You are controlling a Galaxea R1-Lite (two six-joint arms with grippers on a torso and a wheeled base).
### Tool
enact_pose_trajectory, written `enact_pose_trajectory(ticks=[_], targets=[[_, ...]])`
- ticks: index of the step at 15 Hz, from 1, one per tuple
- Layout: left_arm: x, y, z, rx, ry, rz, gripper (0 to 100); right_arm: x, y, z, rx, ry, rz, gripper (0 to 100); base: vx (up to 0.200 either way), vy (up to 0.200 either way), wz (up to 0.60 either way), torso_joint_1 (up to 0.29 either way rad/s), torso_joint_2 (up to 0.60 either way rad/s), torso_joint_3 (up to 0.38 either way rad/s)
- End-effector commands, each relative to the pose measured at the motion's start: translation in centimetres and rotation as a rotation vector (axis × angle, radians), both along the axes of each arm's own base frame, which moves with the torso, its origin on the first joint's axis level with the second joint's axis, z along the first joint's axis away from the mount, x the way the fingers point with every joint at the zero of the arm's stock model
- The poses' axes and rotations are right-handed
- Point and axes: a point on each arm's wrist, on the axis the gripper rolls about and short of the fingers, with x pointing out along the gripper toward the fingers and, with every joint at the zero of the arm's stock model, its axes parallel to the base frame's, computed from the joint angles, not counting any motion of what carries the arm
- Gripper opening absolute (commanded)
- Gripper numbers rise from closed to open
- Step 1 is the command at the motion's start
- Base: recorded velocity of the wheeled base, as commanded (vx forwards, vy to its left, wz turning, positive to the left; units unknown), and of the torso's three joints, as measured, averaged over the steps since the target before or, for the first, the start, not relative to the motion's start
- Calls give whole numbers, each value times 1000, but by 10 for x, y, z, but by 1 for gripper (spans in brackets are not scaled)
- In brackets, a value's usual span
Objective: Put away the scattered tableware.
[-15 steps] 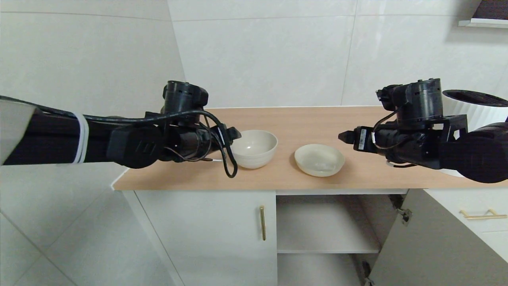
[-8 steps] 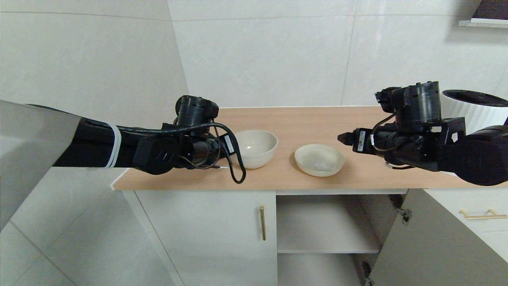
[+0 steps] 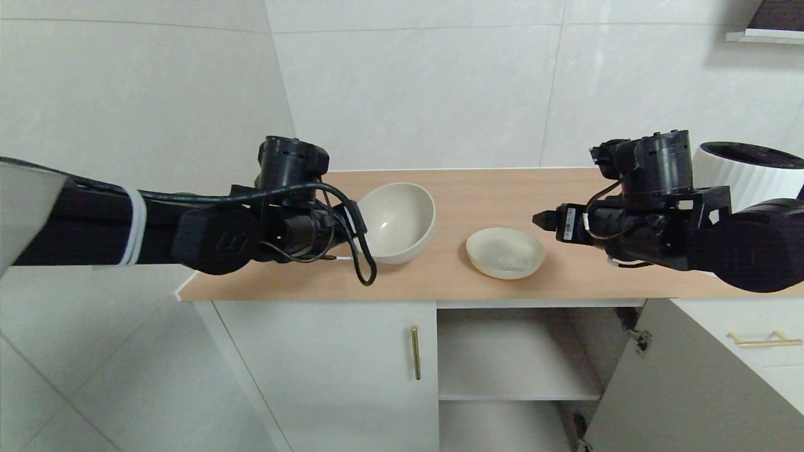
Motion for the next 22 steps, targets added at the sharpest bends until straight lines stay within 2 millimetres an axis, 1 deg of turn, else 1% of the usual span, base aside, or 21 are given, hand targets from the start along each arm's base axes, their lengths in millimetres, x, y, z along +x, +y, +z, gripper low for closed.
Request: enact_pose_trajectory(ticks=[1, 2, 3, 4, 5, 6, 10, 11, 15, 17, 18, 19, 20, 22], targets=[[-33, 14, 34, -38, -65, -24, 0, 18, 9, -20, -22, 45, -2, 100, 0, 0, 0, 0, 0, 0], [-41, 17, 39, -50, -72, -48, 0, 27, 13, -32, -37, 70, -7, 100, 0, 0, 0, 0, 0, 0], [-45, 18, 41, -57, -73, -62, 0, 32, 15, -39, -46, 83, -10, 100, 0, 0, 0, 0, 0, 0], [-54, 21, 46, -79, -79, -104, 0, 46, 21, -57, -71, 106, -37, 100, 0, 0, 0, 0, 0, 0], [-57, 22, 48, -90, -81, -122, 0, 53, 24, -68, -82, 116, -62, 100, 0, 0, 0, 0, 0, 0], [-58, 22, 49, -93, -83, -125, 0, 55, 25, -72, -89, 122, -71, 100, 0, 0, 0, 0, 0, 0], [-58, 22, 49, -93, -83, -125, 0, 57, 26, -74, -86, 117, -71, 100, 0, 0, 0, 0, 0, 0], [-58, 22, 49, -93, -83, -125, 0, 57, 26, -75, -88, 119, -71, 0, 0, 0, 0, 0, 0, 0], [-58, 22, 49, -94, -84, -124, 0, 53, 28, -69, -41, 109, -71, 0, 0, 0, 0, 0, 0, 0], [-62, 24, 49, -97, -88, -126, 0, 45, 25, -55, -6, 86, -77, 0, 0, 0, 0, 0, 0, 0], [-64, 25, 48, -99, -100, -127, 0, 39, 21, -44, 25, 72, -67, 0, 0, 0, 0, 0, 0, 0], [-67, 26, 48, -103, -114, -126, 0, 29, 17, -32, 55, 63, -37, 0, 0, 0, 0, 0, 0, 0], [-73, 28, 47, -108, -129, -130, 0, 9, 8, -13, 100, 48, 39, 0, 0, 0, 0, 0, 0, 0], [-82, 33, 44, -109, -131, -133, 0, -21, -5, 8, 141, 28, 119, 0, 0, 0, 0, 0, 0, 0]])
